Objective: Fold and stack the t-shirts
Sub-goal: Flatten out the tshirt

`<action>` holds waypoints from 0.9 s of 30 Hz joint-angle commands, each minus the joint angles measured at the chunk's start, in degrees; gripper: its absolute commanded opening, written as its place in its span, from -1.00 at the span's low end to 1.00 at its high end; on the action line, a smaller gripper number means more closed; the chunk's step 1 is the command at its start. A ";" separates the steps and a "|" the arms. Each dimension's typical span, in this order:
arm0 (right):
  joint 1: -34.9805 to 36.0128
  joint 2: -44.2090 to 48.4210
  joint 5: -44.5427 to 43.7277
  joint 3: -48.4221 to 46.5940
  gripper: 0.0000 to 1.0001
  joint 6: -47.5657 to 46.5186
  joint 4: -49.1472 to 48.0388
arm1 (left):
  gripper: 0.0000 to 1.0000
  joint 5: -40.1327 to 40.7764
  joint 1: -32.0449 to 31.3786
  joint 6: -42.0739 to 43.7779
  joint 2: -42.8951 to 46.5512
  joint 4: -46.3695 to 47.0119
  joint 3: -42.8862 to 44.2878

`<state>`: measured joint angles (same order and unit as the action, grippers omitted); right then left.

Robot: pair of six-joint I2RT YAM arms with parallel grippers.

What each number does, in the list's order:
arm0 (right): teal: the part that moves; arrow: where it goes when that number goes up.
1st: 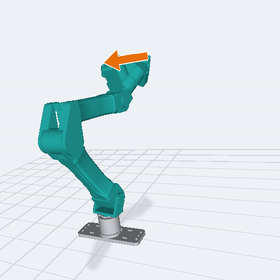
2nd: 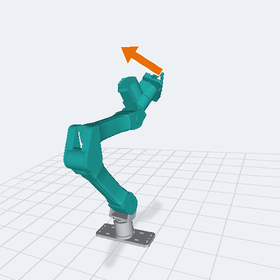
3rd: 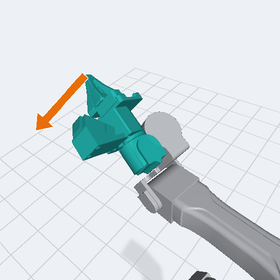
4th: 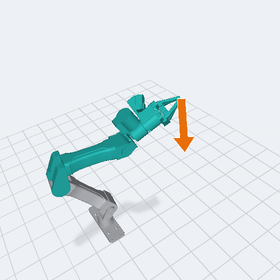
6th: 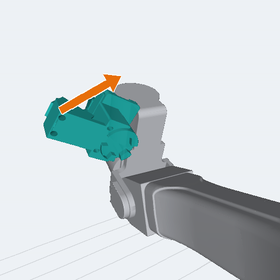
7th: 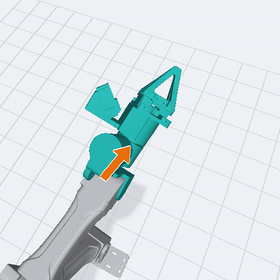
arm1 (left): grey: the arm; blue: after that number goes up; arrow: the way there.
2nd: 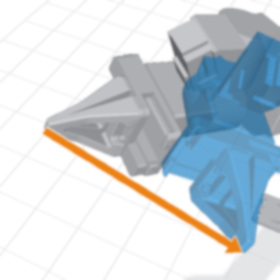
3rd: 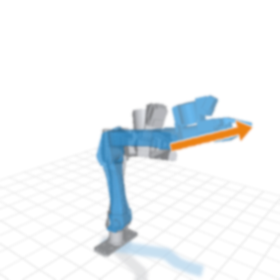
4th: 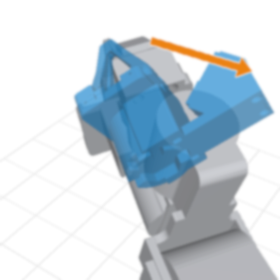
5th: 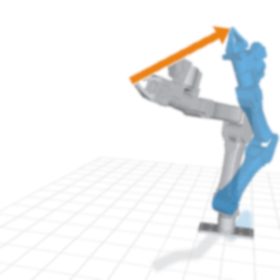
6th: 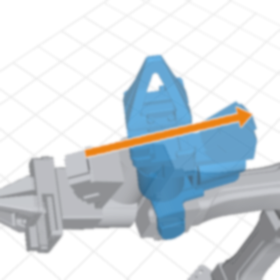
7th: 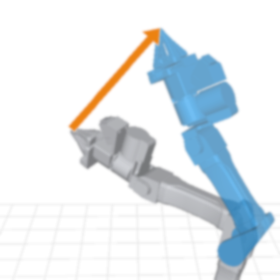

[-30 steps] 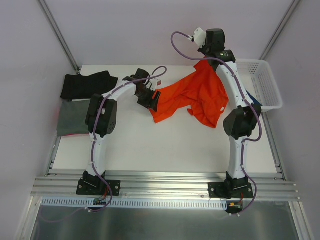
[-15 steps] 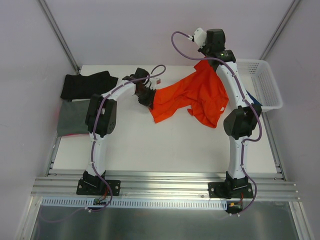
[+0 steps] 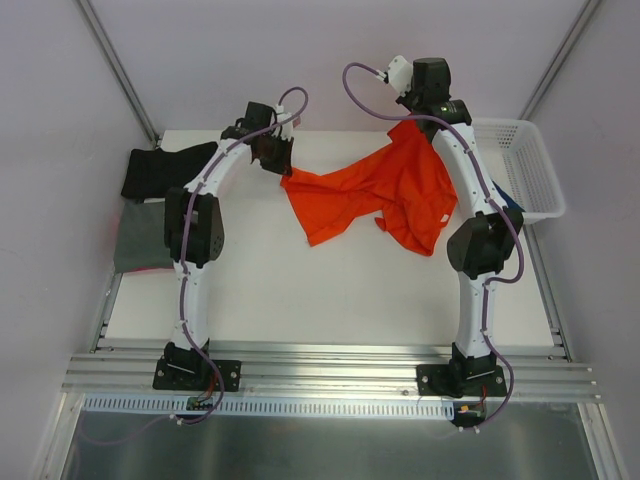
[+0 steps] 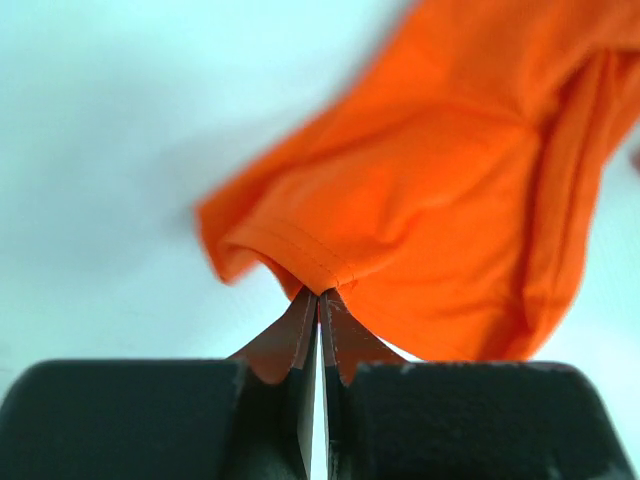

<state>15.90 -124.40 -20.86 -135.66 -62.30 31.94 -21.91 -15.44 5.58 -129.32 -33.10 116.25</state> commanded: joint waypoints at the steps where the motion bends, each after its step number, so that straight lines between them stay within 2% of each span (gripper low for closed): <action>1: 0.53 1.44 -1.90 -1.10 -0.99 -0.54 -1.18 | -1.00 3.01 1.38 2.50 -4.78 0.93 6.35; 5: 1.15 1.53 -2.16 -0.58 -0.99 -0.98 -1.36 | -0.97 5.30 2.17 1.98 -10.86 1.72 14.50; 6: 1.41 1.61 -2.43 -0.49 -0.99 -1.07 -1.36 | -0.07 4.26 2.34 1.71 -11.48 0.94 14.88; 7: 1.50 1.62 -2.43 -0.14 -0.99 -1.24 -1.44 | 0.36 4.42 2.26 0.32 -11.40 1.54 14.71; 8: 1.59 1.79 -2.52 -0.05 -0.99 -1.33 -1.45 | 0.62 4.33 2.26 -0.30 -11.40 1.64 15.15; 10: 1.85 1.79 -2.87 -0.14 -0.99 -1.50 -1.45 | 0.81 4.07 2.17 -1.53 -10.09 1.55 14.89; 12: 2.11 1.79 -3.39 -0.14 -0.99 -1.77 -1.62 | 0.81 4.16 2.26 -2.76 -8.24 0.94 13.14; 14: 2.20 1.70 -3.75 -0.40 -0.99 -1.94 -1.71 | 0.73 4.68 2.61 -5.05 -4.82 0.24 10.25; 15: 2.29 1.53 -4.01 -0.40 -0.99 -1.94 -1.71 | 0.66 4.34 2.87 -5.41 -3.50 -0.12 9.10; 16: 2.38 1.44 -4.18 -0.49 -0.99 -2.03 -1.71 | 0.47 3.46 3.40 -7.15 -0.70 -0.47 7.87; 20: 3.08 0.65 -4.62 -1.10 -0.99 -2.12 -1.62 | 0.28 -0.06 4.36 -8.48 3.63 -0.73 5.74; 27: 4.31 -0.58 -4.71 -1.89 -0.99 -2.56 -2.06 | 0.26 -1.02 4.98 -8.31 2.76 -0.65 7.94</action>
<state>19.09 -124.81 -23.86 -135.59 -63.96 31.88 -20.56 -10.79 -1.56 -128.07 -33.41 123.00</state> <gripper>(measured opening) 0.012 0.634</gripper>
